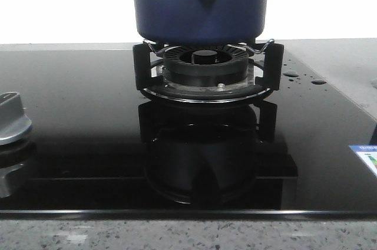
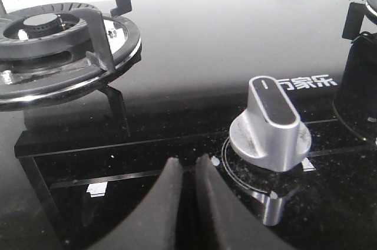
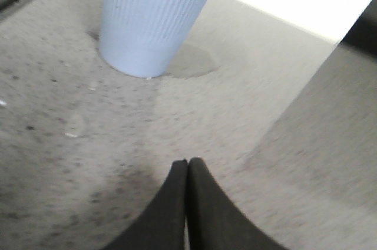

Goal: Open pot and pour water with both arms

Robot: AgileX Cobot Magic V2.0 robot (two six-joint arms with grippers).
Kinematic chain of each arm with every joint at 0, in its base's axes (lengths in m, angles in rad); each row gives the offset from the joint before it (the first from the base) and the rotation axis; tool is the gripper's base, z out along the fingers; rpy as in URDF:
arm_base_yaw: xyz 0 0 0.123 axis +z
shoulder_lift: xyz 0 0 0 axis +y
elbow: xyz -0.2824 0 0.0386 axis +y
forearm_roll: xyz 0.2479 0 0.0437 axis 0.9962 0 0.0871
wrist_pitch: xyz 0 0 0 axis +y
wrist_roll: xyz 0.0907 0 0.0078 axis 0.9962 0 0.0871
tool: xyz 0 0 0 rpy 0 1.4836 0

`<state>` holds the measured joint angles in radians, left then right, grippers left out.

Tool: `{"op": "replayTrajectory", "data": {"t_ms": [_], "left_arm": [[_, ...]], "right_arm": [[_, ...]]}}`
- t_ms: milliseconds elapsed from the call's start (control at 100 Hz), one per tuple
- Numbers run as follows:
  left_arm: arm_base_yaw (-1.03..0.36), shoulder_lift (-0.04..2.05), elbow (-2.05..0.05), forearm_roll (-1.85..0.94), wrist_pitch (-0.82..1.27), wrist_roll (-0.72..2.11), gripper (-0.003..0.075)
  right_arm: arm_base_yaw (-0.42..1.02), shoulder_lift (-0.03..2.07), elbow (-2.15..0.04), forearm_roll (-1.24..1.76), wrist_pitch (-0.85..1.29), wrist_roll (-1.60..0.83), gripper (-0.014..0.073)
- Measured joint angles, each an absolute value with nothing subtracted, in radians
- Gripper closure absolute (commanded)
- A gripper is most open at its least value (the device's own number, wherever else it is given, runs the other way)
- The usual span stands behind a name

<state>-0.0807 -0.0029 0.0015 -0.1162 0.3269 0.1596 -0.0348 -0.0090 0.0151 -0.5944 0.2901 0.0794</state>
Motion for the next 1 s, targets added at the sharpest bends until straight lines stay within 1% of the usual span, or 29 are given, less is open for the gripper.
{"op": "replayTrajectory", "data": {"t_ms": [120, 270, 320, 440, 560, 720, 800, 870, 940, 1000], "left_arm": [[-0.081, -0.003, 0.002, -0.116, 0.322, 0.160, 0.0714], [-0.081, -0.003, 0.002, -0.146, 0.287, 0.160, 0.0714], [-0.081, -0.003, 0.002, -0.193, 0.265, 0.160, 0.0714], [-0.081, -0.003, 0.002, -0.401, 0.185, 0.160, 0.0714], [-0.081, -0.003, 0.002, -0.647, 0.056, 0.160, 0.0714], [-0.081, -0.003, 0.002, -0.940, -0.066, 0.158, 0.0714], [-0.081, -0.003, 0.002, -1.010, -0.091, 0.156, 0.0714], [-0.081, -0.003, 0.002, -1.052, -0.099, 0.156, 0.0714], [-0.081, -0.003, 0.002, -1.077, -0.101, 0.154, 0.0718], [-0.081, -0.003, 0.002, -1.081, -0.101, 0.154, 0.0737]], "right_arm": [[-0.035, -0.009, 0.015, -0.722, 0.189, 0.079, 0.0657], [-0.035, -0.009, 0.015, -0.745, 0.022, 0.103, 0.0657], [-0.035, -0.009, 0.015, -0.742, -0.031, 0.139, 0.0657], [-0.035, -0.009, 0.015, -0.664, -0.118, 0.305, 0.0657], [-0.035, -0.009, 0.015, -0.501, -0.110, 0.458, 0.0657], [-0.035, -0.009, 0.015, -0.350, -0.103, 0.526, 0.0657], [-0.035, -0.009, 0.015, -0.302, -0.077, 0.538, 0.0657], [-0.035, -0.006, -0.010, -0.269, -0.012, 0.545, 0.0657], [-0.031, 0.023, -0.073, -0.246, 0.073, 0.547, 0.0657], [-0.020, 0.066, -0.155, -0.233, 0.177, 0.547, 0.0657]]}}
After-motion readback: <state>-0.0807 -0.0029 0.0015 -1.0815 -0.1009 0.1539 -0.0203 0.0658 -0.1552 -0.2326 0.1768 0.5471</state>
